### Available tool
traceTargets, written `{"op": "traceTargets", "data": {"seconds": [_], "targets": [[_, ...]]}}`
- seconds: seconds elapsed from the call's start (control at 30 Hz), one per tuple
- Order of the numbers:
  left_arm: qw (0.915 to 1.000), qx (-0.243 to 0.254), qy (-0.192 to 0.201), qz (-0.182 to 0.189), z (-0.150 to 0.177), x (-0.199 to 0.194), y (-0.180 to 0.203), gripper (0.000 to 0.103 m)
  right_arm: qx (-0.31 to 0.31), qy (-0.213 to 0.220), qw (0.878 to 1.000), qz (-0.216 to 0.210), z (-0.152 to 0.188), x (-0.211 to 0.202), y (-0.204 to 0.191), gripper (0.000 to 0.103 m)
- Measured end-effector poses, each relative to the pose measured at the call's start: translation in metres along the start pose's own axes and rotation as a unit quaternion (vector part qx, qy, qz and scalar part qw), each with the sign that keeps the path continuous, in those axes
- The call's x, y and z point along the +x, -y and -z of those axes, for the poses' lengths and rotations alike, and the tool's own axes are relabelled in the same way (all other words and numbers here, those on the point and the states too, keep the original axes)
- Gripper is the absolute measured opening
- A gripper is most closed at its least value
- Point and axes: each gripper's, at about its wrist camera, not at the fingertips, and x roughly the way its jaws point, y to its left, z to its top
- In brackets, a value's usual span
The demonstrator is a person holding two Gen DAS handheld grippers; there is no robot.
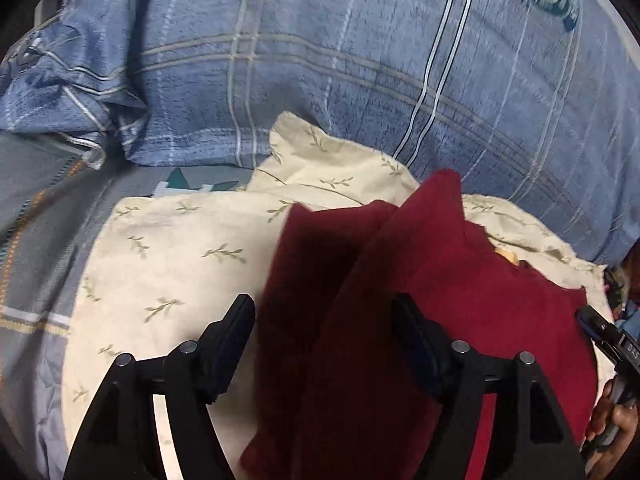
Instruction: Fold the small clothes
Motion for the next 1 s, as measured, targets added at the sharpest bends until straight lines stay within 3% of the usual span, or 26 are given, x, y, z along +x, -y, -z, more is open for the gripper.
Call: {"op": "traceTargets", "data": {"seconds": [0.1,0.23,0.33,0.43,0.53,0.6,0.73,0.87,0.9,0.93,1.0], "targets": [[0.9995,0.017,0.018,0.019,0.012,-0.024,-0.008,0.071,0.001,-0.001,0.999,-0.033,0.026,-0.043,0.001,0.062],[0.9978,0.035,0.026,0.049,0.042,-0.049,-0.023,0.071,-0.015,-0.018,0.999,-0.043,0.079,-0.081,0.004,0.062],[0.9961,0.039,0.019,0.077,0.063,-0.056,-0.034,0.071,-0.023,-0.034,0.998,-0.052,0.112,-0.089,0.002,0.062],[0.9939,0.045,0.01,0.1,0.078,-0.06,-0.044,0.072,-0.03,-0.056,0.997,-0.047,0.129,-0.071,-0.002,0.059],[0.9915,0.063,0.01,0.113,0.087,-0.064,-0.046,0.072,-0.041,-0.039,0.998,-0.028,0.135,-0.061,-0.01,0.046],[0.9901,0.07,0.004,0.122,0.089,-0.065,-0.044,0.072,-0.058,-0.029,0.998,-0.02,0.132,-0.067,-0.016,0.011],[0.9873,0.081,0.002,0.136,0.097,-0.075,-0.043,0.072,-0.06,0.005,0.998,-0.026,0.122,-0.09,-0.017,0.008],[0.9872,0.09,-0.004,0.132,0.101,-0.063,-0.036,0.07,-0.048,-0.006,0.998,-0.027,0.127,-0.082,-0.013,0.006],[0.987,0.091,-0.011,0.132,0.101,-0.059,-0.035,0.066,-0.048,-0.01,0.999,-0.023,0.129,-0.079,-0.013,0.006],[0.9857,0.095,-0.021,0.137,0.099,-0.055,-0.032,0.05,-0.047,-0.012,0.999,-0.023,0.13,-0.077,-0.012,0.006],[0.9831,0.106,-0.033,0.146,0.096,-0.052,-0.028,0.037,-0.043,-0.01,0.999,-0.025,0.13,-0.08,-0.009,0.006]]}}
